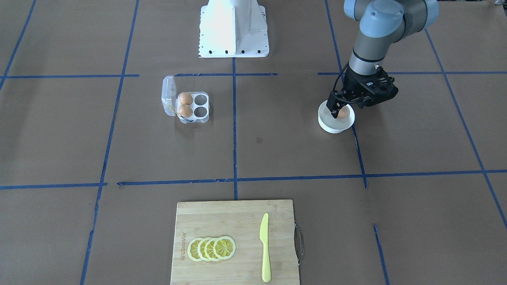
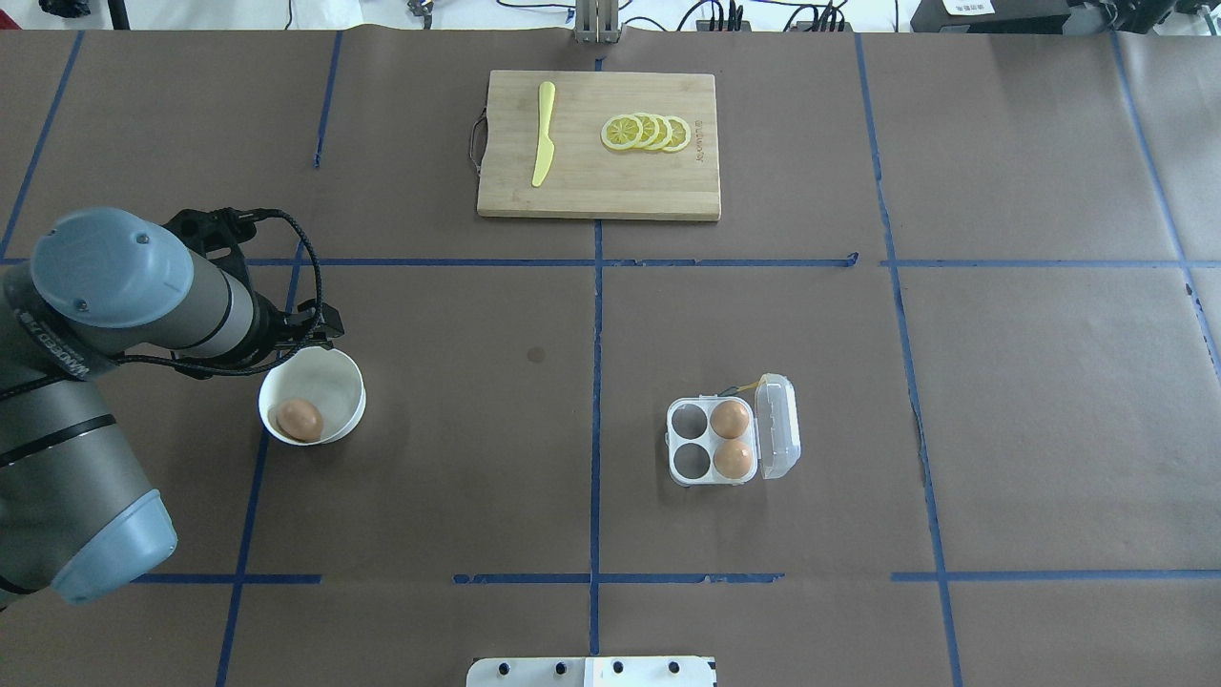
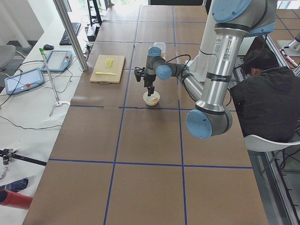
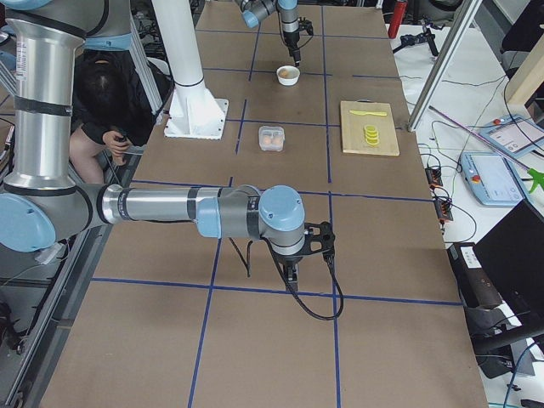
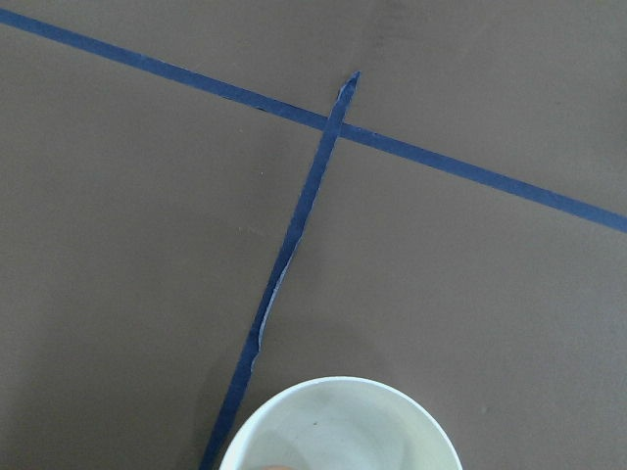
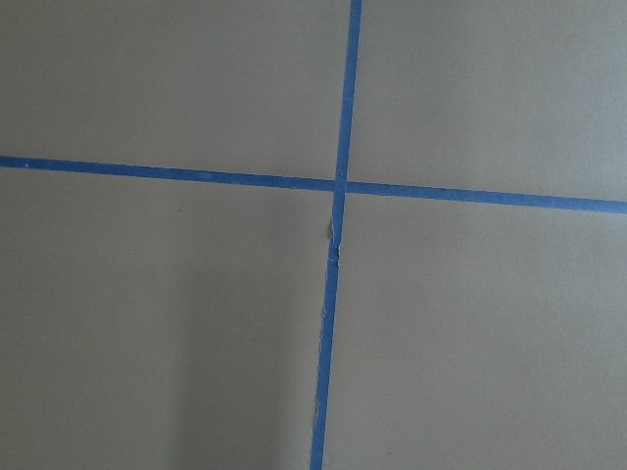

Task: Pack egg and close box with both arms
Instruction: 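Move the left gripper over the white bowl and lower toward the egg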

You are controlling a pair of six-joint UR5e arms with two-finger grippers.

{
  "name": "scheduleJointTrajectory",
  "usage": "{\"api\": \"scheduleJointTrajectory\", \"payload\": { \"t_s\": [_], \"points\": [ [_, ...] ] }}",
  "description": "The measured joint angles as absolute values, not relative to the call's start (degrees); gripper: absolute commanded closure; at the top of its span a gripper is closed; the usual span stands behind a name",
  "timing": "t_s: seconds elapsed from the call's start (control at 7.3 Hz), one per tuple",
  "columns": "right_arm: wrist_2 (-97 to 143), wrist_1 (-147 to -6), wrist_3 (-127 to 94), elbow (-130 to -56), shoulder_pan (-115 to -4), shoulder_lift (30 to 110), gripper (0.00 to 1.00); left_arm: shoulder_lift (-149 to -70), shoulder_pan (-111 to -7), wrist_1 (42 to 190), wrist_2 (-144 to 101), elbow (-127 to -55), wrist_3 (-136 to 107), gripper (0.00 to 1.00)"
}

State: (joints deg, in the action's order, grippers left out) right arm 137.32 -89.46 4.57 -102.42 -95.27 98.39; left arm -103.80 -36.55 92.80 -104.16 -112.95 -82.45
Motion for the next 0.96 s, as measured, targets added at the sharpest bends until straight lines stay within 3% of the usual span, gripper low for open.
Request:
{"api": "scheduleJointTrajectory", "payload": {
  "t_s": [0.96],
  "points": [
    [137.55,-89.47,4.57,-102.33,-95.27,98.44,0.0,-104.41,-33.01,92.29,-103.0,-109.75,-83.96,0.14]
  ]
}}
